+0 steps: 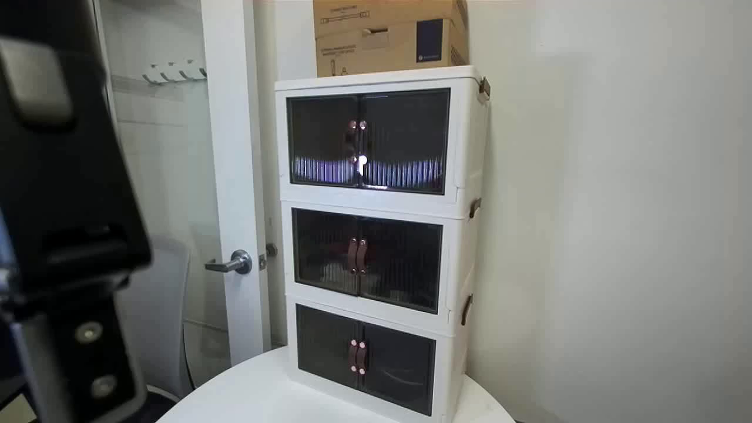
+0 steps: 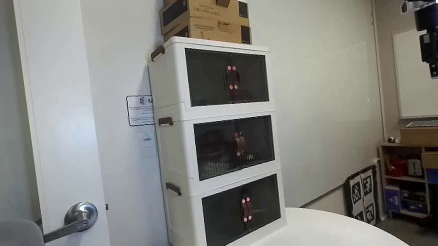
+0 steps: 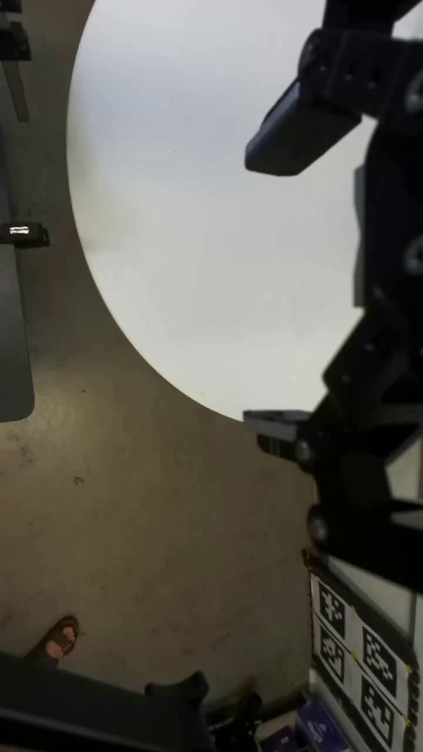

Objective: Open the top cabinet doors

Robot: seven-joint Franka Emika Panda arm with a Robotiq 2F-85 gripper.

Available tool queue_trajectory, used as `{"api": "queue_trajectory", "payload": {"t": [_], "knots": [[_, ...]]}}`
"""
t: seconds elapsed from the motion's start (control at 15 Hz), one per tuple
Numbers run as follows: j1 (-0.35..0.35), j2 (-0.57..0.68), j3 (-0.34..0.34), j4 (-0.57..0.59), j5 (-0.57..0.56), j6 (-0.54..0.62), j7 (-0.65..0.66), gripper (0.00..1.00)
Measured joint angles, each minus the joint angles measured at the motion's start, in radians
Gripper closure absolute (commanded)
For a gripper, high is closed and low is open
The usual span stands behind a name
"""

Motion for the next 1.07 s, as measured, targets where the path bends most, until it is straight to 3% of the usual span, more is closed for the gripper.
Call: {"api": "queue_trajectory", "payload": {"t": [0.6,1.07], "knots": [[0.017,0.012,0.002,0.004,0.0,0.029,0.007,0.0],[0.046,0.192,0.059,0.09,-0.029,0.38,0.078,0.0]]}}
